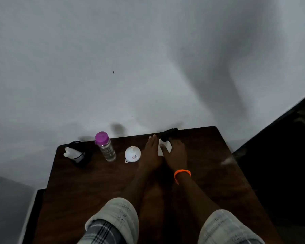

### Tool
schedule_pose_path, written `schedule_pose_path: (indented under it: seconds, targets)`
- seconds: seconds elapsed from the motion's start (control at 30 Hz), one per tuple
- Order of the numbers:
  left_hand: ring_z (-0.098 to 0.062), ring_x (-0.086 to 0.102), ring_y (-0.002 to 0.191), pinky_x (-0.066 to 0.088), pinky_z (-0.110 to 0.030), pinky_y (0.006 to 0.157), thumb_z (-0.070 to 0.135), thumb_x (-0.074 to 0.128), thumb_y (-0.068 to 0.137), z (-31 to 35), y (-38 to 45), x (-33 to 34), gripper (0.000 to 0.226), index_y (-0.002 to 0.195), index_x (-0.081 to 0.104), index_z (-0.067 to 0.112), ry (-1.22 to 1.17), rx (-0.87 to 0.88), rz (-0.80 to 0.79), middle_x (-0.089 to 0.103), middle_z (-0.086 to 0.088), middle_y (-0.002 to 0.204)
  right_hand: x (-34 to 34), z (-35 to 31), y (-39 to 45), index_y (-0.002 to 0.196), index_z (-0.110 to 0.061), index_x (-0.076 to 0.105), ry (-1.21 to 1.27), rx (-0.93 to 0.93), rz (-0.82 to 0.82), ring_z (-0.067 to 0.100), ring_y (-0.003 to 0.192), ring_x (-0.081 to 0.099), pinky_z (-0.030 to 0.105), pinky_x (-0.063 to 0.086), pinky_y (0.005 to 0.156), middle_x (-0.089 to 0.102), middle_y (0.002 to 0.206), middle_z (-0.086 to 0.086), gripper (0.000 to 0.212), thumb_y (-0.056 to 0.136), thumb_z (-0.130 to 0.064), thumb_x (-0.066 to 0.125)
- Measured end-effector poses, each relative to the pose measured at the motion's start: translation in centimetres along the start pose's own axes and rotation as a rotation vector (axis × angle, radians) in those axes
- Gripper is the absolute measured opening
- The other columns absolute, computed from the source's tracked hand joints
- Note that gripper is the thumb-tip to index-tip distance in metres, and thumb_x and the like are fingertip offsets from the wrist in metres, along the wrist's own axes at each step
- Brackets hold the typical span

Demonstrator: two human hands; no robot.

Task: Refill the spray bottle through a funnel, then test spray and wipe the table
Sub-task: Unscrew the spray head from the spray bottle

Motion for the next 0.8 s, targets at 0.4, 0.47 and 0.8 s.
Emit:
schedule_pose_path:
  seconds: [0.4,0.47,0.8]
  targets:
    - [-0.028,0.016,0.152,0.020,-0.040,0.123,0.035,0.078,0.072,-0.8,0.0,0.3,0.098,0.154,0.030,0.013,-0.047,-0.110,-0.045,0.026,-0.012,0.162,-1.9,-0.5,0.5,0.103,-0.016,0.075,0.323,0.183,0.075,0.011,0.096,0.066,0.025,0.052,0.085,0.072,0.102,-0.001,0.030,0.078,-0.030,0.085]
    - [-0.026,0.021,0.151,0.021,-0.040,0.123,0.053,0.075,0.066,-0.9,-0.6,-0.2,0.107,0.154,0.031,0.010,-0.080,-0.165,0.008,0.028,-0.011,0.161,-3.0,-0.9,0.0,0.103,-0.015,0.075,0.388,0.194,0.078,0.012,0.095,0.067,0.028,0.054,0.085,0.073,0.101,0.000,0.030,0.077,-0.024,0.085]
    - [-0.016,0.059,0.117,0.047,-0.036,0.102,0.070,0.065,0.060,4.1,-5.6,-2.4,0.087,0.128,0.059,0.015,-0.092,-0.116,-0.025,0.064,-0.003,0.125,-6.8,-3.4,-3.4,0.104,-0.015,0.076,0.514,0.237,-0.105,0.007,0.092,0.069,0.013,0.052,0.073,0.076,0.098,-0.003,0.037,0.072,-0.029,0.089]
Point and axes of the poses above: each hand's wrist, its own y-axis towards the middle knuckle, its own x-axis out of the palm, z = x × y, the point moved 8 cm from there along y, towards the middle knuckle
